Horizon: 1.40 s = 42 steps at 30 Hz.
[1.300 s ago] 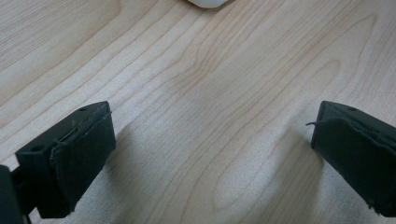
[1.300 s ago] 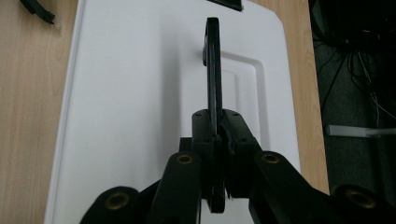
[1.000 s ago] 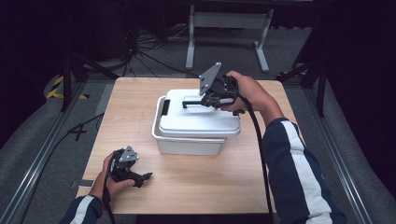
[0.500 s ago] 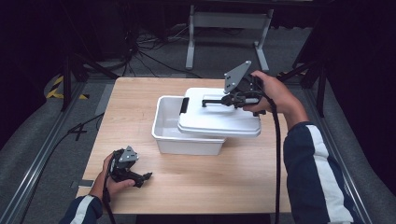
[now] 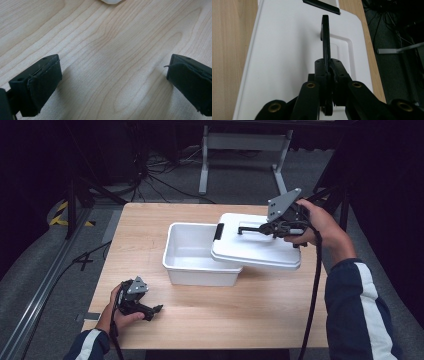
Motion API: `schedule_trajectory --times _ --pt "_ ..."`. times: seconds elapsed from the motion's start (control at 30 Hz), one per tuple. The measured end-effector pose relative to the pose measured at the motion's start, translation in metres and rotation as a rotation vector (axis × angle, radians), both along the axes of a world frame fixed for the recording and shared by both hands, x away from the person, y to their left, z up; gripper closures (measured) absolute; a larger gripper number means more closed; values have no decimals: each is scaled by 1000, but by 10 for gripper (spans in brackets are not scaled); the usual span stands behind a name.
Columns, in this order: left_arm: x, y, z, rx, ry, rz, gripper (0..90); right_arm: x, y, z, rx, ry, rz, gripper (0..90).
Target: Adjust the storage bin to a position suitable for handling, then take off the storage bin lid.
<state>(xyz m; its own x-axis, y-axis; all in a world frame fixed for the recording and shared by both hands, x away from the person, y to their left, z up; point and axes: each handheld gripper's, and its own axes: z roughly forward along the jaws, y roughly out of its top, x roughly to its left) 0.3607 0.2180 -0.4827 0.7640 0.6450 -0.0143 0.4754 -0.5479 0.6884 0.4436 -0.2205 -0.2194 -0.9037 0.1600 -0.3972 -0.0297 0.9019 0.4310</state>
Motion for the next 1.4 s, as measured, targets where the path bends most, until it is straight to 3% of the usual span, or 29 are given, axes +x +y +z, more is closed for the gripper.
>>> schedule_trajectory --times 0.27,0.8,1.1,1.4 --pt "0 0 0 -1 1 -1 3 -1 -34 0 36 -8 -52 848" --pt "0 0 0 1 1 -8 2 -4 -91 -18 82 5 -179 848" --pt "0 0 0 2 -2 -8 2 -2 -104 -39 72 37 -220 848" --pt "0 0 0 2 -3 -7 3 6 -104 -63 63 72 -242 848"
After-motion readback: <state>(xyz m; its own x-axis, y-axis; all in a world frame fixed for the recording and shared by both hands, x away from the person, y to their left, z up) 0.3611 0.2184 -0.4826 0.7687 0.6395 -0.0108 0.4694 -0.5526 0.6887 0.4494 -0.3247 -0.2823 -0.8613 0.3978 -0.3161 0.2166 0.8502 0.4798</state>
